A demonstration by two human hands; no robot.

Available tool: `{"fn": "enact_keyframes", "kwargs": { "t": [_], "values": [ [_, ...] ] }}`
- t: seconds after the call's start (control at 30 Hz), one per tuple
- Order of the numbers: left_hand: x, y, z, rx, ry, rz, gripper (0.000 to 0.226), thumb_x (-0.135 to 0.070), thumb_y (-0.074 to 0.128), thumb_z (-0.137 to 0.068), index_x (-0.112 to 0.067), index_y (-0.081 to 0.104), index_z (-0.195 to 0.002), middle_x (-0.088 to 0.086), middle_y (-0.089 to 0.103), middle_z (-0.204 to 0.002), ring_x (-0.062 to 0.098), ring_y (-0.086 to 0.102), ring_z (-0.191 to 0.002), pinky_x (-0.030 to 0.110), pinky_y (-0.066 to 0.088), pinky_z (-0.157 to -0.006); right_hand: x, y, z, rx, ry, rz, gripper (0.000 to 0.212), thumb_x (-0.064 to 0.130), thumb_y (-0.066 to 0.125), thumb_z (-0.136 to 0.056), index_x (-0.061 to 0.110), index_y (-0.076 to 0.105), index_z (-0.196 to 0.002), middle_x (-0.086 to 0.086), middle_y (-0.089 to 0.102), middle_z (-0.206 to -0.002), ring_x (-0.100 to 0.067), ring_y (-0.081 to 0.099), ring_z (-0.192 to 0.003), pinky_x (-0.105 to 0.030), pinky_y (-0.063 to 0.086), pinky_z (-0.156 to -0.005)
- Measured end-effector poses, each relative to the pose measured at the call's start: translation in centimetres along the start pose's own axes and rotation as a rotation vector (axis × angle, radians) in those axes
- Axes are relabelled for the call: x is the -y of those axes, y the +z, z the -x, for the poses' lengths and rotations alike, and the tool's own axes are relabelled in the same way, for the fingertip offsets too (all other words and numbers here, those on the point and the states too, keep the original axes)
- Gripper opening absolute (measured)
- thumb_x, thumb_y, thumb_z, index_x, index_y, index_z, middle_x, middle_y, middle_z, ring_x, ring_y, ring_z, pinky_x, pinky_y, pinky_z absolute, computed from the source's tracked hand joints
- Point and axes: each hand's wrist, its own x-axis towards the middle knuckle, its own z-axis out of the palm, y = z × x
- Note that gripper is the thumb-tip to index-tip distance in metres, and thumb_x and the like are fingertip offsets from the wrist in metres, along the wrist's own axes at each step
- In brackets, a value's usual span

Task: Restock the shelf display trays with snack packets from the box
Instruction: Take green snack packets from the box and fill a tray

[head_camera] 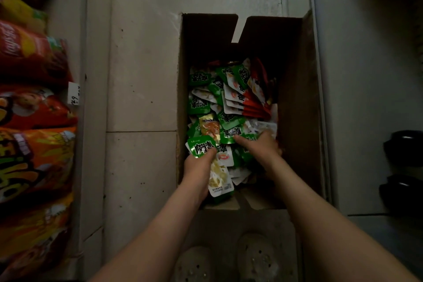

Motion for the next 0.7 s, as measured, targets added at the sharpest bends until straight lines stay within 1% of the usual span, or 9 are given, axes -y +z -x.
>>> {"fn": "enact_keyframes", "kwargs": {
  "t": [0.07,0.13,0.2,0.23,0.4,0.47,0.53,0.6,0.7],
  "values": [
    [0.1,-0.2,-0.1,0.003,-0.009,0.042,0.025,-0.017,0.061,-0.093,-0.012,0.061,-0.118,0.016,0.071,-0.105,0.033,0.069,-0.092,0.045,0.055,-0.082,0.2,-0.2,-0.1,0.134,0.050,-0.217,0.068,0.040,0.076,-0.077,0.012,0.045,-0.130,-0.008,0.055,-0.131,-0.027,0.055,-0.114,-0.037,0.047,-0.089],
    [0.0,-0.5,0.0,0.024,-0.030,0.081,0.024,-0.018,0.061,-0.093,-0.012,0.061,-0.117,0.016,0.071,-0.105,0.034,0.069,-0.092,0.049,0.054,-0.085,0.2,-0.6,0.7,0.250,0.084,-0.310,0.041,0.025,0.072,-0.084,0.011,0.053,-0.118,-0.009,0.062,-0.118,-0.023,0.060,-0.100,-0.032,0.050,-0.078],
    [-0.2,-0.4,0.5,0.067,-0.070,0.114,0.021,-0.019,0.061,-0.093,-0.012,0.062,-0.113,0.016,0.072,-0.102,0.034,0.069,-0.090,0.050,0.054,-0.084,0.0,-1.1,2.0,0.271,0.063,-0.363,0.012,0.013,0.064,-0.090,0.014,0.058,-0.100,-0.010,0.066,-0.107,-0.019,0.063,-0.088,-0.029,0.052,-0.071],
    [-0.5,-0.3,1.1,0.092,-0.085,0.137,0.018,-0.018,0.061,-0.094,-0.013,0.063,-0.110,0.015,0.072,-0.099,0.034,0.069,-0.088,0.048,0.055,-0.082,0.0,-1.4,2.6,0.263,0.054,-0.388,0.007,0.010,0.060,-0.092,0.016,0.059,-0.095,-0.010,0.067,-0.104,-0.019,0.064,-0.085,-0.028,0.052,-0.068],
    [-2.5,0.3,4.7,0.185,-0.174,0.267,0.021,-0.021,0.062,-0.092,-0.009,0.065,-0.109,0.015,0.072,-0.093,0.031,0.069,-0.083,0.044,0.053,-0.070,-1.1,-4.2,6.7,0.155,0.047,-0.487,0.021,0.007,0.055,-0.094,0.015,0.059,-0.114,-0.009,0.068,-0.103,-0.025,0.066,-0.094,-0.039,0.054,-0.083],
    [-3.4,0.3,6.3,0.196,-0.189,0.355,0.034,-0.024,0.064,-0.089,-0.005,0.063,-0.117,0.019,0.070,-0.105,0.034,0.067,-0.093,0.047,0.052,-0.075,-1.4,-5.6,8.9,0.124,0.017,-0.515,0.022,0.007,0.054,-0.095,0.014,0.058,-0.115,-0.008,0.068,-0.101,-0.023,0.066,-0.089,-0.034,0.056,-0.075],
    [-4.5,0.5,8.6,0.202,-0.179,0.445,0.048,-0.027,0.067,-0.082,-0.004,0.060,-0.124,0.021,0.065,-0.119,0.036,0.064,-0.105,0.049,0.052,-0.077,-1.1,-7.2,11.8,0.101,-0.015,-0.583,0.017,0.006,0.054,-0.094,0.017,0.059,-0.107,-0.007,0.069,-0.097,-0.019,0.068,-0.082,-0.029,0.056,-0.066],
    [-5.8,0.8,11.8,0.221,-0.176,0.487,0.058,-0.029,0.070,-0.073,-0.005,0.060,-0.125,0.021,0.064,-0.123,0.036,0.062,-0.107,0.050,0.051,-0.077,0.0,-9.4,15.4,0.103,-0.062,-0.658,0.016,0.006,0.056,-0.093,0.018,0.061,-0.103,-0.006,0.071,-0.095,-0.021,0.070,-0.083,-0.035,0.058,-0.072],
    [-7.6,0.6,16.3,0.274,-0.200,0.470,0.041,-0.030,0.066,-0.077,-0.003,0.066,-0.108,0.020,0.070,-0.103,0.036,0.064,-0.096,0.050,0.050,-0.077,2.0,-12.1,20.6,0.132,-0.149,-0.760,0.022,0.010,0.059,-0.091,0.015,0.059,-0.111,-0.010,0.072,-0.103,-0.028,0.070,-0.094,-0.044,0.057,-0.083]
  ]
}}
